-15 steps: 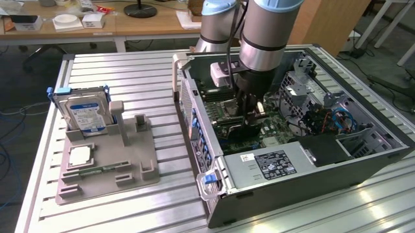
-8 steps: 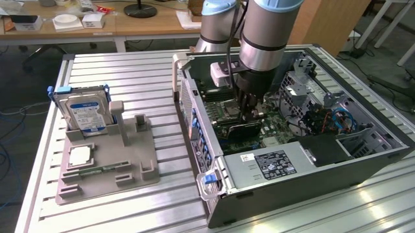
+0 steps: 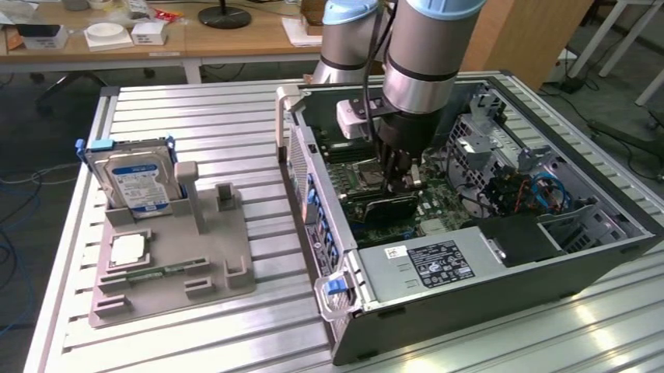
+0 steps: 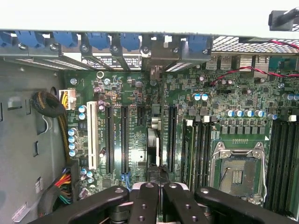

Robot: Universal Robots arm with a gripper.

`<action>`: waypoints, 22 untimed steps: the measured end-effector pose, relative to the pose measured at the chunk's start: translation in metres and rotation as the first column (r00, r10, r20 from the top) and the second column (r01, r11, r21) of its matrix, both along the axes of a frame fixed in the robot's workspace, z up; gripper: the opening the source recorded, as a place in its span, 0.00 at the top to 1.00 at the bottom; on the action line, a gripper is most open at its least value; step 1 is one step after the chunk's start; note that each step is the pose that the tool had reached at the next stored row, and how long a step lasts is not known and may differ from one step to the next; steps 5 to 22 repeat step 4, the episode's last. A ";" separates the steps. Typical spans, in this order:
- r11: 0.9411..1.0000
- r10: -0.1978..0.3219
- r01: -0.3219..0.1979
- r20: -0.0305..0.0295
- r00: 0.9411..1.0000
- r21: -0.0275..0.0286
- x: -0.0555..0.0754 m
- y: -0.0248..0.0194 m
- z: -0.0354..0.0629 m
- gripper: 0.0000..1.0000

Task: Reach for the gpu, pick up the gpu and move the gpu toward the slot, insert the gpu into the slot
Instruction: 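Insert the gpu into the slot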

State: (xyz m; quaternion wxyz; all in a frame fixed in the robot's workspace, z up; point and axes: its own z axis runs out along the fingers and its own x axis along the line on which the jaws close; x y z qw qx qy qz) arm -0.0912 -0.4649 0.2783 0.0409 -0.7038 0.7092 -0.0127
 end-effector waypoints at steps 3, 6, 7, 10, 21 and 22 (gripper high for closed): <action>1.000 0.000 0.000 0.000 1.000 0.000 0.000 0.0000 0.0000 0.90; 1.000 0.000 0.000 0.000 1.000 0.000 0.000 0.0000 0.0000 0.90; 1.000 0.000 0.000 0.000 1.000 0.000 0.000 0.0000 0.0000 0.90; 1.000 0.000 0.000 0.000 1.000 0.000 0.000 0.0000 0.0000 0.90; 1.000 0.000 0.000 0.000 1.000 0.000 0.000 0.0000 0.0000 0.90; 1.000 0.000 0.000 0.000 1.000 0.000 0.000 0.0000 0.0000 0.90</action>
